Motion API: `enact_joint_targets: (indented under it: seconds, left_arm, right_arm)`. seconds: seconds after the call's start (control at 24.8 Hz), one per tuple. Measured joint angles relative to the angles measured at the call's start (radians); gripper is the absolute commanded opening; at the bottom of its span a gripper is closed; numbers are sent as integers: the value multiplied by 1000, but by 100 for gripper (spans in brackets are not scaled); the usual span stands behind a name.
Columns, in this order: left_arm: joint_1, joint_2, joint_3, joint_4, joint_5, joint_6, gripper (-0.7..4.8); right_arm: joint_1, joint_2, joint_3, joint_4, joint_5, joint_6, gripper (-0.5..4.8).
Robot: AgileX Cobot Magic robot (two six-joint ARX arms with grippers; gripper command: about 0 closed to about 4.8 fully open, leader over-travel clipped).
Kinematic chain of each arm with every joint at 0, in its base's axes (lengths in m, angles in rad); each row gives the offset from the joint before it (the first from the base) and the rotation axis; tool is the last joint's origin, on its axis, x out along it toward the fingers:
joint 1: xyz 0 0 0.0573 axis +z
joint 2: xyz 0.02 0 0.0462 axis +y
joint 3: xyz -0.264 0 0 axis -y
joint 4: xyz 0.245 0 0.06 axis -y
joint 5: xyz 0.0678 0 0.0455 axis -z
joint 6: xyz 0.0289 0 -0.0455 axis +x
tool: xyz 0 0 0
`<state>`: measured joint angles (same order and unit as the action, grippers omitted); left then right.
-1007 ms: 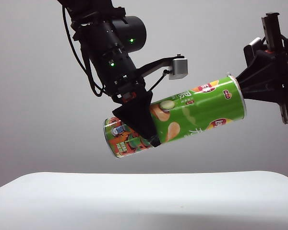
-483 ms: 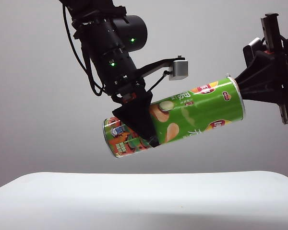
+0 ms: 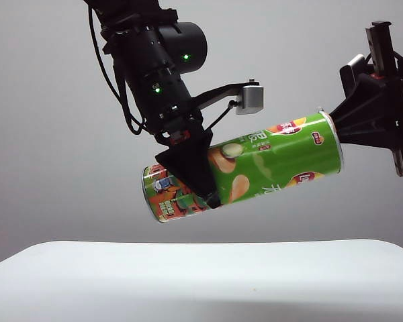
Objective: Pick up the green tub of chips from the desk, pull out the transparent container with the chips inside partially, and then place the chips back on the desk.
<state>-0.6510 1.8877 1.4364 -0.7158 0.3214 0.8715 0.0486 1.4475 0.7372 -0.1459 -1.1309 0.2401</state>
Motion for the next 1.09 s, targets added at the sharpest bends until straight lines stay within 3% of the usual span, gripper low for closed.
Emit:
enact_joint_targets:
  seconds: [0.32,0.44,0.6,0.64,0.73,1.09]
  left_arm:
    - [23,-5,0,26,-10,-19,243]
    - [94,-22,-2,-15,-12,-55,241]
    - [96,-28,-2,-27,-31,-58,238]
    - [87,-28,-2,-35,-17,-57,236]
    - [80,-28,-2,-39,31,-56,236]
    - [89,-28,-3,-43,32,-49,232]
  right_arm:
    - [-89,0,1,3,-43,-5,-6]
    - [-136,0,-1,-4,-35,-6,-6]
    - [-124,0,0,-6,-29,-6,0]
    - [-124,0,0,0,-34,-6,66]
    - [-131,0,0,23,-50,-2,138]
    - [-112,-1,0,89,-95,78,149]
